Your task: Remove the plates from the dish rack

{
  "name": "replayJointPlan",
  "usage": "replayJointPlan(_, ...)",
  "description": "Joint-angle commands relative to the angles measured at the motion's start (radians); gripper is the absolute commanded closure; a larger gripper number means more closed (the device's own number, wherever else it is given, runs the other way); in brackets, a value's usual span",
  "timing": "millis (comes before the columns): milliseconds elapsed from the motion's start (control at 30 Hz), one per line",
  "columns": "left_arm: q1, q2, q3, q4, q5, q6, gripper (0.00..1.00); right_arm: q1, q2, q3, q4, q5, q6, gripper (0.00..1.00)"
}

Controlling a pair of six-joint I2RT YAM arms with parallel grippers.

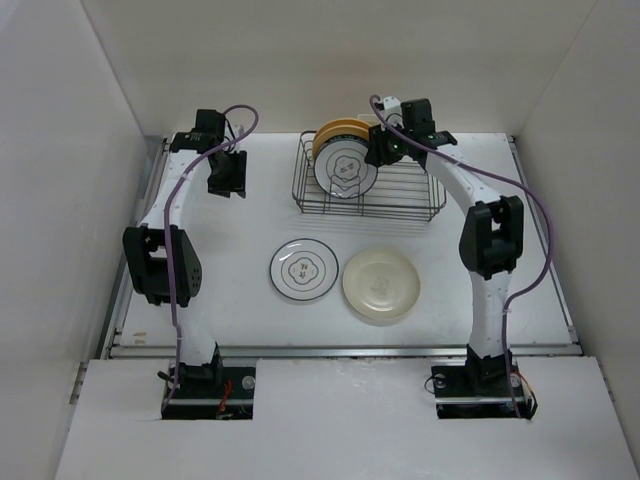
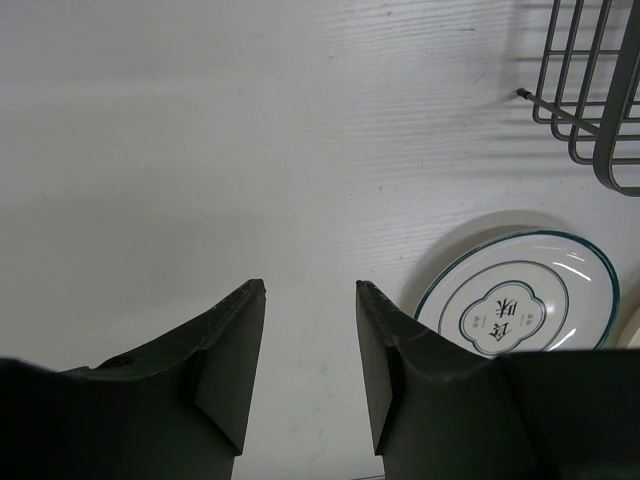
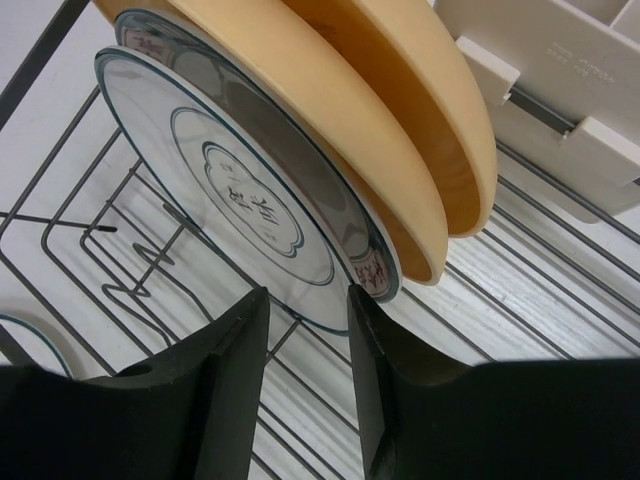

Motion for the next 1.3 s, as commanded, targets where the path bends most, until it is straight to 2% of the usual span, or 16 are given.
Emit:
replayJointPlan(0, -0.002, 0.002, 0.041, -0.024, -0.006, 0.023, 0.61, 0.007, 0.064, 0.040, 0.071, -0.022, -0.016, 0.58)
replayJointPlan(67, -0.002, 0.002, 0.041, -0.024, -0.006, 0.023, 0.61, 0.007, 0.075, 0.040, 0.071, -0.022, -0.016, 0.59)
replayJointPlan(167, -0.002, 0.002, 0.041, -0.024, -0.016, 0.023, 0.61, 0.007, 0.084, 0.029, 0.071, 0.019, -0.016, 0.66)
replayJointPlan(233, -0.002, 0.002, 0.030, -0.024, -0.026, 0.023, 0.61, -0.003, 0.084, 0.020, 0.061, 0.019, -0.025, 0.76)
replayJointPlan(300, -0.002, 0.002, 0.030, -0.024, -0.026, 0.023, 0.61, -0.003, 0.075, 0.010, 0.061, 0.019, -0.036, 0.81)
replayJointPlan(400, -0.002, 0.002, 0.030, -0.024, -0.026, 0.023, 0.61, -0.003, 0.066, 0.001, 0.071, -0.001, -0.047, 0.81)
replayJointPlan(500, -0.002, 0.002, 0.030, -0.024, -0.015, 0.023, 0.61, -0.022, 0.092, 0.001, 0.071, -0.053, -0.057, 0.67)
replayJointPlan(733, -0.020, 0.056, 0.067, -0.015, 0.034, 0.037, 0.61, -0.031, 0.107, 0.053, 0.084, -0.179, -0.031, 0.56)
replayJointPlan(800, -0.048, 0.102, 0.122, -0.024, 0.007, 0.062, 0.61, -0.031, 0.107, 0.062, 0.096, -0.203, 0.027, 0.49)
replayJointPlan(900, -0.105, 0.171, 0.199, -0.024, -0.019, 0.080, 0.61, -0.031, 0.135, 0.063, 0.122, -0.275, 0.083, 0.49)
replayJointPlan(1000, -0.140, 0.231, 0.260, -0.014, 0.003, 0.060, 0.60, -0.040, 0.146, 0.029, 0.165, -0.285, 0.140, 0.49)
replayJointPlan(1133, -0.186, 0.306, 0.299, 0.048, 0.005, 0.017, 0.54, -0.040, 0.155, 0.006, 0.226, -0.298, 0.205, 0.59)
replayJointPlan(1200, -0.200, 0.335, 0.299, 0.095, -0.028, -0.004, 0.54, -0.040, 0.155, 0.006, 0.246, -0.317, 0.226, 0.69)
replayJointPlan(1267, -0.200, 0.347, 0.299, 0.129, -0.074, -0.050, 0.54, -0.040, 0.164, 0.015, 0.257, -0.331, 0.239, 0.70)
